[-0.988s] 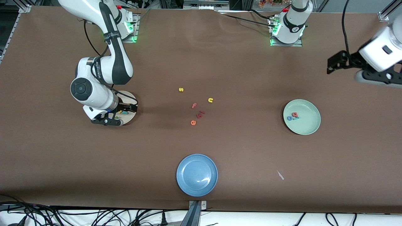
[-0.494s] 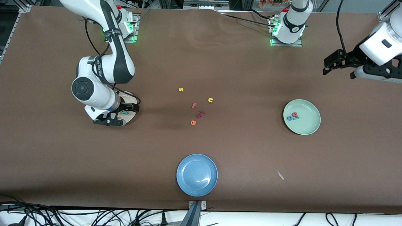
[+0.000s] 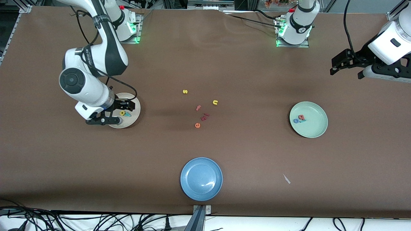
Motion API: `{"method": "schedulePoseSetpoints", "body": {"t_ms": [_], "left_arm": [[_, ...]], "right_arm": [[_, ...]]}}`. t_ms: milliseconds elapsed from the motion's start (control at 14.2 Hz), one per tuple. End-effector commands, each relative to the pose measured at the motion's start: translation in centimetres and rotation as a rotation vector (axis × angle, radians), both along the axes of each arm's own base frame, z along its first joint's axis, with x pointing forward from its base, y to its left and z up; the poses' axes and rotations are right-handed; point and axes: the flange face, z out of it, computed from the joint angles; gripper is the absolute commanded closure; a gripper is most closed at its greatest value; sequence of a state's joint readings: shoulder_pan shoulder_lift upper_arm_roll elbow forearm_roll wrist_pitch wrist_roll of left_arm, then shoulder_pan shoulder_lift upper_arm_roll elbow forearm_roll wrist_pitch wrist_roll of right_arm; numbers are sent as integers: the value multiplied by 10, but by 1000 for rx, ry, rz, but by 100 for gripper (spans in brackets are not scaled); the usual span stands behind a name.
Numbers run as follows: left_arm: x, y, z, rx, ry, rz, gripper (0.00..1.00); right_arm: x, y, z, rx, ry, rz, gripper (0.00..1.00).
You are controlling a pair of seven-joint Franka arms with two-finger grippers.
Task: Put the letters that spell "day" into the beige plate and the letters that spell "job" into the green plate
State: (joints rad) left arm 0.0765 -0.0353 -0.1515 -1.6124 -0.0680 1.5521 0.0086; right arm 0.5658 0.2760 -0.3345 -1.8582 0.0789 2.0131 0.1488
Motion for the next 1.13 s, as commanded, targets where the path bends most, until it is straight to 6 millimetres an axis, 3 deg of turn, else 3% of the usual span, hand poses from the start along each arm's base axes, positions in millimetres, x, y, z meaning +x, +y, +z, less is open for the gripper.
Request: {"method": "schedulePoseSetpoints", "body": {"t_ms": [0,141,282,424,494,776,918,1059], "left_arm": [[0,12,4,26,-18,4,0],[0,15,4,25,-18,6,0],[1,20,3,23,-15,15,0],[5,36,-1,13,-9,39,0],[5,37,-4,13,-4,43,0],[8,37,-7,21,-4,52,0],[8,37,-6,21,-4,53,0],[8,37,-7,21,-2,53,0]], "right_arm": [[-9,-24,37,-17,21,65,0],[-9,-43,80,-23,43,105,0],[-18,-78,130,7,70,110,0],[-25,-107,171,51,113,118,0],[-28,-112,187,46,124,110,0],[-42,-130,226,36,108,22,0],[-45,-147,231,38,92,-54,0],[-41,-141,227,29,79,-43,0]]}}
